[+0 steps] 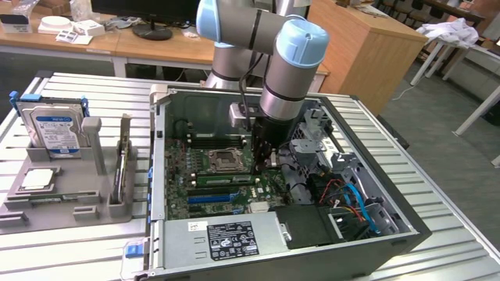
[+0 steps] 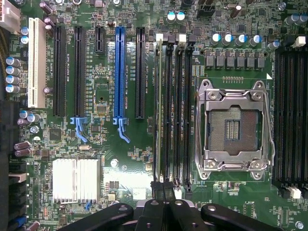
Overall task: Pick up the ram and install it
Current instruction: 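Press down the ram until it locks into place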
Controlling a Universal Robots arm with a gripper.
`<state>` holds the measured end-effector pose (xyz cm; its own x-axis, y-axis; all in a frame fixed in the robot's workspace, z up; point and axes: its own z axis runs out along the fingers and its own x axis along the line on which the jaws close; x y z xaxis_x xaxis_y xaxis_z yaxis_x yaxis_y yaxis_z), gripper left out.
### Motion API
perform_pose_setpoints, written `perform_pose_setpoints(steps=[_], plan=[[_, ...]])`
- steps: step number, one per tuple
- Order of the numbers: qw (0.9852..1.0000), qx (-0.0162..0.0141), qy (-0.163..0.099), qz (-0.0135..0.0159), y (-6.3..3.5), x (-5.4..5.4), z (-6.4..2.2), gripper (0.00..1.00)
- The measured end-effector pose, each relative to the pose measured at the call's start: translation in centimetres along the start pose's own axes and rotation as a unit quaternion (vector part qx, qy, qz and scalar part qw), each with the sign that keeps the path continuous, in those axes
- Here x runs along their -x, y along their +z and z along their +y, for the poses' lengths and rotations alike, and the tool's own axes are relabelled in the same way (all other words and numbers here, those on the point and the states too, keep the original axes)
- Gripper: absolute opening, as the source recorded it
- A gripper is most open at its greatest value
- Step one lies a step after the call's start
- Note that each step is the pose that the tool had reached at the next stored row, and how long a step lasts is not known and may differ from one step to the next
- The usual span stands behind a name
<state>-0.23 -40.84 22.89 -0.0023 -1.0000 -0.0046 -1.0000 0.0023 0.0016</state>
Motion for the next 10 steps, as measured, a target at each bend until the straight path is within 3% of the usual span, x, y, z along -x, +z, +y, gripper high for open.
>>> perform_pose_setpoints(steps=[10], plan=[[1.0, 0.0, 0.0, 0.0, 0.08, 0.0, -0.01, 0.11]])
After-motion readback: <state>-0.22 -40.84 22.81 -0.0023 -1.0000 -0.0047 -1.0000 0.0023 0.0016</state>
